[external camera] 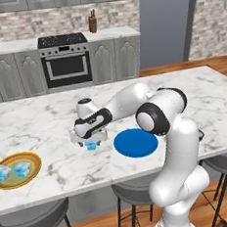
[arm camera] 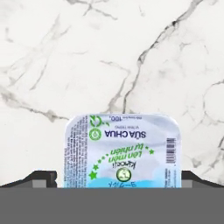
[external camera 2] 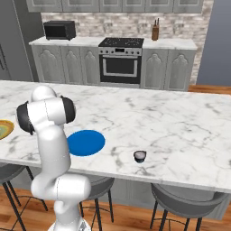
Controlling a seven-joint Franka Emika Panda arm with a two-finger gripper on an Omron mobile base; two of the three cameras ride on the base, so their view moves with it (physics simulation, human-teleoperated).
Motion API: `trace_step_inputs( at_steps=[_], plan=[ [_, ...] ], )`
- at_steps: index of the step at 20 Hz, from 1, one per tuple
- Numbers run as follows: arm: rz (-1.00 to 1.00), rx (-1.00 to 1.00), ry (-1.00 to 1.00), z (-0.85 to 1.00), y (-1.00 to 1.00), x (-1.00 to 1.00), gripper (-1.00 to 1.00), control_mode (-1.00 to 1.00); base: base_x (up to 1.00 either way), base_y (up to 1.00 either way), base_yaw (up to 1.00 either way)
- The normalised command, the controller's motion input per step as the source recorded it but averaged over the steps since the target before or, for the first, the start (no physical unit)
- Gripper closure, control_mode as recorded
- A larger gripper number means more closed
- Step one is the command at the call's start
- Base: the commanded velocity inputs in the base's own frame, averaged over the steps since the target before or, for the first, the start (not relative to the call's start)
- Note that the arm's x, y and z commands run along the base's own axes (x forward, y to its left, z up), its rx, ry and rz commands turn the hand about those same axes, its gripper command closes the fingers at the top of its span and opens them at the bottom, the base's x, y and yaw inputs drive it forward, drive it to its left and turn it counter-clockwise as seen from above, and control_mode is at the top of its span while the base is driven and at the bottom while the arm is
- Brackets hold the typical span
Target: Place two yogurt containers on each plate.
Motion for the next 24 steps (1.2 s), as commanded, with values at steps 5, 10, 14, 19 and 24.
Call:
trace_step_inputs(
  at_steps=[5,10,14,19,24],
  plan=[
    [0.11,0.00,0.00,-0.20,0.00,0.04,-1.00,-1.00,0.00,0.00,0.00],
    [0.04,0.00,0.00,-0.16,0.00,0.02,-1.00,-1.00,0.00,0.00,0.00],
    [0.00,0.00,-0.01,-0.14,0.02,0.03,1.00,-1.00,0.00,0.00,0.00],
    [0.00,0.00,-0.13,-0.02,0.00,0.02,1.00,-1.00,0.00,0.00,0.00],
    [0.00,0.01,-0.18,0.11,-0.08,-0.13,1.00,-1.00,0.00,0.00,0.00]
  ],
)
